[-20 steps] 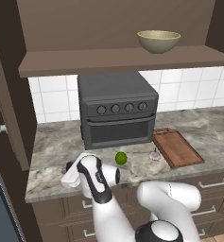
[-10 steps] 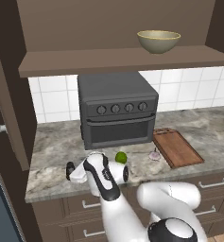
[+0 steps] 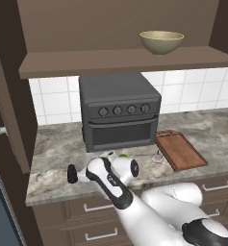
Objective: Open the cabinet. Place the bowl and condiment on the counter. Then place the lime and garlic on the cutting board.
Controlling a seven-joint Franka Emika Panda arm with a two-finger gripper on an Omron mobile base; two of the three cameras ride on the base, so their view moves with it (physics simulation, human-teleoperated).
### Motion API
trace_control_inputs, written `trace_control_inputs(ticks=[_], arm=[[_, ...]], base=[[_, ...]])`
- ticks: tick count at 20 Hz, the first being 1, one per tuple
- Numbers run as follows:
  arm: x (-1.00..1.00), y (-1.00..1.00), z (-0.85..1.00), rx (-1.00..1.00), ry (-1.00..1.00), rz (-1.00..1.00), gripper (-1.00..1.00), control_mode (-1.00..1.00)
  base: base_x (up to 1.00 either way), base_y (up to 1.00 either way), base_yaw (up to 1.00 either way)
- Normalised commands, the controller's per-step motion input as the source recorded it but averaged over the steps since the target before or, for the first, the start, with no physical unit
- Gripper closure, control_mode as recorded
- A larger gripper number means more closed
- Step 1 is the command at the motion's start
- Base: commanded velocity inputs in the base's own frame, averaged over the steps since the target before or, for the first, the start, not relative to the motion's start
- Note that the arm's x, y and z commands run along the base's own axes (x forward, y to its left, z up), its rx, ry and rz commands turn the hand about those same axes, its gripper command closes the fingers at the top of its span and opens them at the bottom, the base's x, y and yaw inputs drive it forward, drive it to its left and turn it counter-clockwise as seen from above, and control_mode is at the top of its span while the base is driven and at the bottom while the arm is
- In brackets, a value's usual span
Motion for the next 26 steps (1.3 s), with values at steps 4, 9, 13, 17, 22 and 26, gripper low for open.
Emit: trace_control_inputs(ticks=[4,9,13,17,22,26], arm=[[-0.46,-0.31,0.4,-0.08,0.15,-0.01,-1.0,-1.0],[-0.41,-0.19,0.57,-0.09,0.17,-0.05,-1.0,-1.0],[-0.28,-0.01,0.72,-0.11,0.19,-0.1,-1.0,-1.0],[-0.24,-0.06,0.68,-0.14,0.21,-0.11,-1.0,-1.0],[-0.27,-0.16,0.59,-0.18,0.19,-0.1,-1.0,-1.0],[-0.35,-0.32,0.48,-0.2,0.18,-0.09,-1.0,-1.0]], base=[[0.0,0.0,0.0],[0.0,0.0,0.0],[0.0,0.0,0.0],[0.0,0.0,0.0],[0.0,0.0,0.0],[0.0,0.0,0.0]])
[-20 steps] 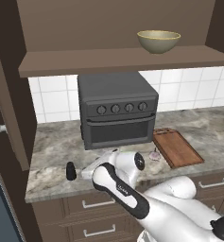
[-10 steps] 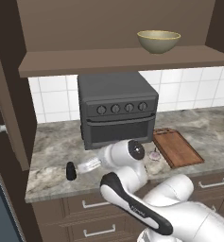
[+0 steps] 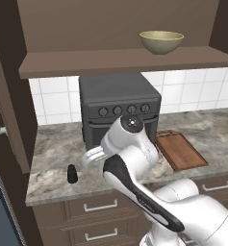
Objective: Open the cabinet. Place the bowl and condiment on the counter. Then place the lime and garlic on the cutting board.
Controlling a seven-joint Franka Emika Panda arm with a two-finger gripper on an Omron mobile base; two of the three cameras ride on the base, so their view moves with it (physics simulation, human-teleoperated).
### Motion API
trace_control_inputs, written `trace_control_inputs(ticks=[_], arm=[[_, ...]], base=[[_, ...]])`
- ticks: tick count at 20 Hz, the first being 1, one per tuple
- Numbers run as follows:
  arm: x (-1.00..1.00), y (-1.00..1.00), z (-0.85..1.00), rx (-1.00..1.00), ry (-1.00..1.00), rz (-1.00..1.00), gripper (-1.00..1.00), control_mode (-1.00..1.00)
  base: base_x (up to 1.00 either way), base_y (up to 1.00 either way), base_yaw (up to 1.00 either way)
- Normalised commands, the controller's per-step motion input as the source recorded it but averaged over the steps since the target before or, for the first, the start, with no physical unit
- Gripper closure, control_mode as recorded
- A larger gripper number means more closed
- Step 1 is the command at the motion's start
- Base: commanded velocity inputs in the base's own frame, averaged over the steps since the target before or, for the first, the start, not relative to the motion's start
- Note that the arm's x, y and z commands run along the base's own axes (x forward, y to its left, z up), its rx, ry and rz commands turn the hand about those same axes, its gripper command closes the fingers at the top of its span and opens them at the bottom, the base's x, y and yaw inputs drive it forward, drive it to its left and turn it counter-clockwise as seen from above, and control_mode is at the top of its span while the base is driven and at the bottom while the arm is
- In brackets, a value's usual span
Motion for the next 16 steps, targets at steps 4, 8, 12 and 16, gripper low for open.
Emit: trace_control_inputs(ticks=[4,8,12,16], arm=[[-0.58,-0.48,0.35,-0.13,0.08,-0.09,-1.0,-1.0],[-0.66,-0.42,0.36,-0.03,-0.05,-0.1,-1.0,-1.0],[-0.62,-0.42,0.36,0.08,-0.19,-0.08,-1.0,-1.0],[-0.36,-0.34,0.63,0.1,-0.17,-0.08,-1.0,-1.0]], base=[[0.0,0.0,0.0],[0.0,0.0,0.0],[0.0,0.0,0.0],[0.0,0.0,0.0]])
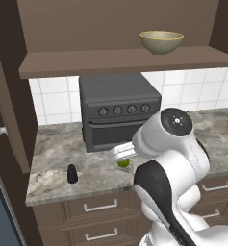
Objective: Open the cabinet. Place the bowl and condiment on the counter. Then place the lime and garlic on the cutting board.
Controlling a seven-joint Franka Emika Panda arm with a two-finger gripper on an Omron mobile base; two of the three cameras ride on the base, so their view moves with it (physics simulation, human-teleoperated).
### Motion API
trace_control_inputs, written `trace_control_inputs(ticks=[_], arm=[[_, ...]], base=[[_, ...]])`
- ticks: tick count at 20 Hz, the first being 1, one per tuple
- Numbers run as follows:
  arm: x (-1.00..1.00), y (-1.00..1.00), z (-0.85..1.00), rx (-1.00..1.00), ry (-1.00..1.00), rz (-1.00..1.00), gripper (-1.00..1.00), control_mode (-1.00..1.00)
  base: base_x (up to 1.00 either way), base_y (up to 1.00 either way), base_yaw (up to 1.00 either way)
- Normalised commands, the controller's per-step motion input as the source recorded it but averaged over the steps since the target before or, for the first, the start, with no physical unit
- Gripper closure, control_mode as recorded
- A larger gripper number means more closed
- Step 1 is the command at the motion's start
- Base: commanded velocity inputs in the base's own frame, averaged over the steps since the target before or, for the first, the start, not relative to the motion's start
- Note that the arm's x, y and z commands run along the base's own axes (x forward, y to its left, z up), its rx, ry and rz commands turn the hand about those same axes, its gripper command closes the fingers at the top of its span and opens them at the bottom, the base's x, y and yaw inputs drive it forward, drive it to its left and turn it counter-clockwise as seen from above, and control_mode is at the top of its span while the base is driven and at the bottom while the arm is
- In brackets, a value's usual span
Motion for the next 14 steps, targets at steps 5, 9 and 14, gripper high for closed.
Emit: trace_control_inputs(ticks=[5,9,14], arm=[[-0.08,-0.3,0.74,0.06,-0.06,-0.1,-1.0,-1.0],[-0.01,-0.33,0.71,0.02,0.0,-0.12,-1.0,-1.0],[0.0,-0.35,0.56,0.0,0.0,-0.14,-1.0,-1.0]], base=[[0.0,0.0,0.0],[0.0,0.0,0.0],[0.0,0.0,0.0]])
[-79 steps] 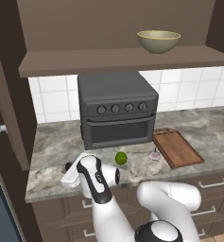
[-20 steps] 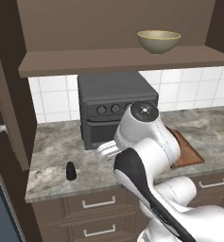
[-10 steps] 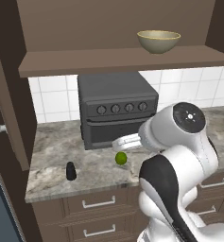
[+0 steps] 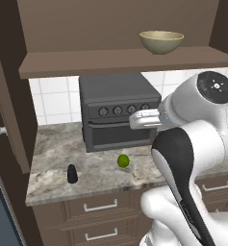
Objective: Open the cabinet. Place the bowl and condiment on the counter. Then place the lime and garlic on the cutting board.
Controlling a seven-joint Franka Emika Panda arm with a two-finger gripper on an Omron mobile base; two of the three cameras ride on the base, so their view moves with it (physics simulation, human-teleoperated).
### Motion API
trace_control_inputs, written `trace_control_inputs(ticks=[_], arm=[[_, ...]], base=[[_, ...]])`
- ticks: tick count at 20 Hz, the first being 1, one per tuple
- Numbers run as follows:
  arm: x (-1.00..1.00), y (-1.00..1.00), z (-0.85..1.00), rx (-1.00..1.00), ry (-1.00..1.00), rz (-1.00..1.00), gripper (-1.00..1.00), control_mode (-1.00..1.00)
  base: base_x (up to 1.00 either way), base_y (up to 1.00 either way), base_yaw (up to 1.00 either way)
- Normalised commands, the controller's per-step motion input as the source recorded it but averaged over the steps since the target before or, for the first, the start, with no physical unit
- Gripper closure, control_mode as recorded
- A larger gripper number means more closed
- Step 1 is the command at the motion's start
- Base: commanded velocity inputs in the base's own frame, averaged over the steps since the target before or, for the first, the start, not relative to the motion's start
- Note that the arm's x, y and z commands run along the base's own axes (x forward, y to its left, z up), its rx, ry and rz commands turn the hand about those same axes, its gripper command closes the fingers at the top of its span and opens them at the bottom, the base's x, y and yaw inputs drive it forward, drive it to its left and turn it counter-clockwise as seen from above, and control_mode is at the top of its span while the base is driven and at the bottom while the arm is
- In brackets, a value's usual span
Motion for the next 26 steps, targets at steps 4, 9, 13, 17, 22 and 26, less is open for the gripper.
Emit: trace_control_inputs(ticks=[4,9,13,17,22,26], arm=[[0.0,-0.36,0.46,0.0,0.0,-0.13,-1.0,-1.0],[0.0,-0.37,0.43,0.0,0.0,-0.12,-1.0,-1.0],[0.0,-0.39,0.4,0.0,0.0,-0.12,-1.0,-1.0],[0.0,-0.38,0.34,0.0,0.0,-0.12,-1.0,-1.0],[0.0,-0.1,0.06,0.02,-0.02,-0.03,-1.0,-1.0],[0.01,0.0,0.0,0.0,0.0,0.0,-1.0,-1.0]], base=[[0.0,0.0,0.0],[0.0,0.0,0.0],[0.0,0.0,0.0],[0.0,0.0,0.0],[0.0,0.0,0.0],[0.0,0.0,0.0]])
